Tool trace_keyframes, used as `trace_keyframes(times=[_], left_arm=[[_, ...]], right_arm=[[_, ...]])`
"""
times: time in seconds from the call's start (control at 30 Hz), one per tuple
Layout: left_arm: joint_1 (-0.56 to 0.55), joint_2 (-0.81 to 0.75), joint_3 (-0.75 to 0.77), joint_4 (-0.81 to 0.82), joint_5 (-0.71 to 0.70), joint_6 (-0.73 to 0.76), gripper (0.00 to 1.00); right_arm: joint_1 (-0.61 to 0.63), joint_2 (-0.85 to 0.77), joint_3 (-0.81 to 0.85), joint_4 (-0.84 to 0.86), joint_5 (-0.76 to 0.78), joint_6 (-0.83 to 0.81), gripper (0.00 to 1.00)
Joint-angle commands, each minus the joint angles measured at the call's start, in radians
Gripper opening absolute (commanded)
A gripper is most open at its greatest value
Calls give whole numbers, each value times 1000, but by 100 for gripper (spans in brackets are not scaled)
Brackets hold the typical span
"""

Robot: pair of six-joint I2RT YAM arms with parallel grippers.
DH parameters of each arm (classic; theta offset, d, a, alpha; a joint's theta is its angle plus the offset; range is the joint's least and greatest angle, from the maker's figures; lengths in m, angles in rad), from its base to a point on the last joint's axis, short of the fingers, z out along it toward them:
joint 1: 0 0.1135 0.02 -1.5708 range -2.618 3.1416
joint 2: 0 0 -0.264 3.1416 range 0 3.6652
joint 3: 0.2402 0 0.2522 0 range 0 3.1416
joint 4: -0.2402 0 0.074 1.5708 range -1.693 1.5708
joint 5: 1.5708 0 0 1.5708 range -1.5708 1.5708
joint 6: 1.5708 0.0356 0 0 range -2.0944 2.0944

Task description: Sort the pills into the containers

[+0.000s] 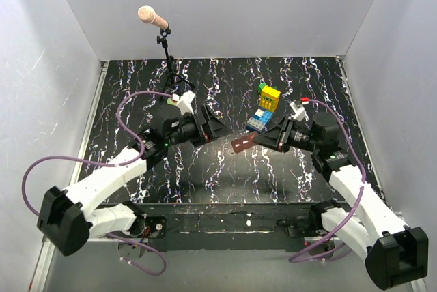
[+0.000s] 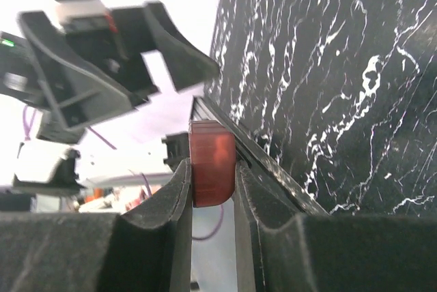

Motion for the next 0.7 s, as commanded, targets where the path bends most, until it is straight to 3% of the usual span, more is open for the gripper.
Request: trace_keyframes(times=[0.0,0.1,0.3,0.47,0.67], left_arm=[[48,95,-83,454,313,-212,98],[42,175,-94,657,359,-293,97],[16,264,-62,766,350,-324,95],[-6,333,-79,927,350,-396,75],[-30,327,-54,857,323,-352,62]], right_arm=[[-78,-28,-5,149,-15,172,1],[-104,-14,-2,232,-41,253,1],[-117,6,15,309,-61,342,1],[-121,-11,22,269,-41,334,1],[-121,-25,9,263,-27,333,1]])
